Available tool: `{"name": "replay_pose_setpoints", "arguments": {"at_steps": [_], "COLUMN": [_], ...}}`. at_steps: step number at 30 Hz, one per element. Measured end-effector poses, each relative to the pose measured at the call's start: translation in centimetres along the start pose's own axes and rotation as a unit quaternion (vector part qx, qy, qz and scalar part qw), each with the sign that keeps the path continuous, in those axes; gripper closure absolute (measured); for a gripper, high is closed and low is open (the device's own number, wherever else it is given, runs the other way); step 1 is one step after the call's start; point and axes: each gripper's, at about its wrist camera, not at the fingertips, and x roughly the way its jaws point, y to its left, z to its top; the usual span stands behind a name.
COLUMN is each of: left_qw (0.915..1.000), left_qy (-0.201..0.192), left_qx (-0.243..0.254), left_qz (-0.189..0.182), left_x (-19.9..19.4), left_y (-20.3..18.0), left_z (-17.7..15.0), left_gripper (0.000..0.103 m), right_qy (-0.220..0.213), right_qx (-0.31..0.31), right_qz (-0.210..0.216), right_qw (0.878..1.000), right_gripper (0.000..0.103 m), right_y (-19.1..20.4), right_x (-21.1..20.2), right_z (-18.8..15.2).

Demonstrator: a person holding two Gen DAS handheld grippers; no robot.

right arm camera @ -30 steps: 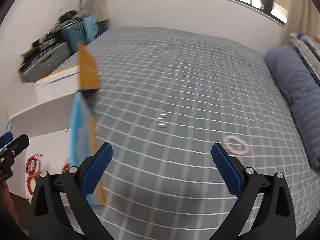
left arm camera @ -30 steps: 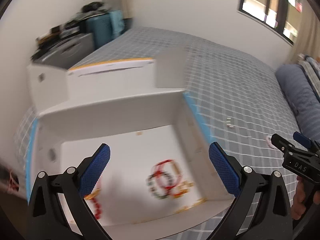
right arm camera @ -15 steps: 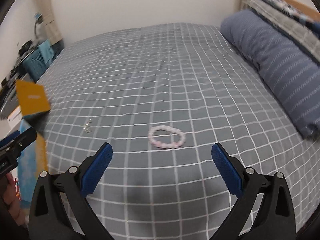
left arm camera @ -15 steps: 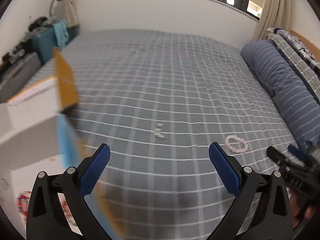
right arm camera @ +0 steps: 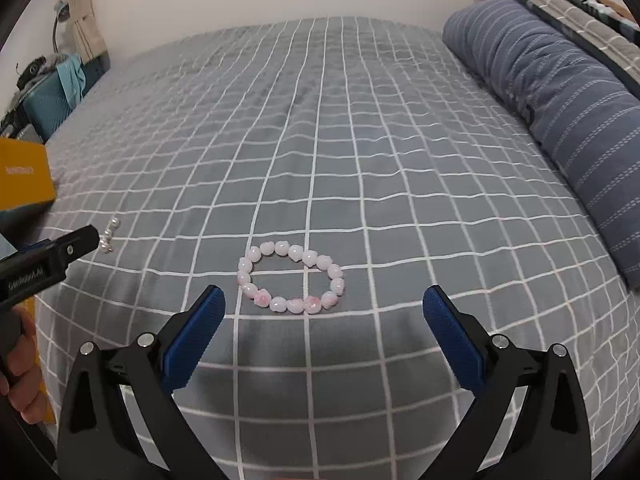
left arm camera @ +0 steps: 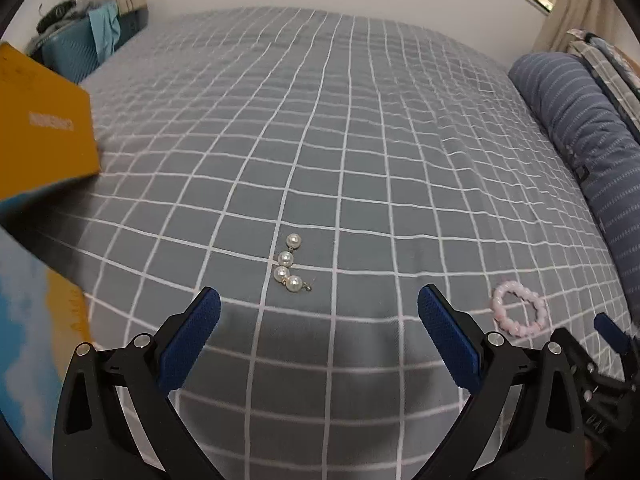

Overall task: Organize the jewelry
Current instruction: 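Move the left tool to the pearl earrings while the right tool approaches the pink bracelet, then grasp the pearl earrings with the left tool while the right tool grasps the pink bracelet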

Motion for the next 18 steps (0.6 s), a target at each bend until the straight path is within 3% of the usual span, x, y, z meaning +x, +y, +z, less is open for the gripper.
{"name": "replay_pose_setpoints", "arguments": {"at_steps": [13, 16, 18], "left_qw": [0.9989, 0.9989, 0.9993], "left_qy": [0.014, 0.015, 0.009], "left_qx": [-0.029, -0.042, -0.033], "left_qz": [0.033, 0.010, 0.016], "left_x": [5.6, 6.3, 6.4], "left_y": [1.6, 1.8, 1.7], "left_z": [1.6, 1.2, 0.9], "left_gripper": [0.006, 0.006, 0.006], "right_qy": [0.028, 0.037, 0.038], "right_qx": [-0.015, 0.001, 0.007], "right_qz": [-0.022, -0.002, 0.010], "right_qw": [0.999, 0.999, 0.999], "right_gripper": [0.008, 0.008, 0.008], "right_y": [1.6, 1.2, 1.1], "right_x": [6.4, 7.6, 8.1], "right_z": [2.0, 2.1, 1.8]}}
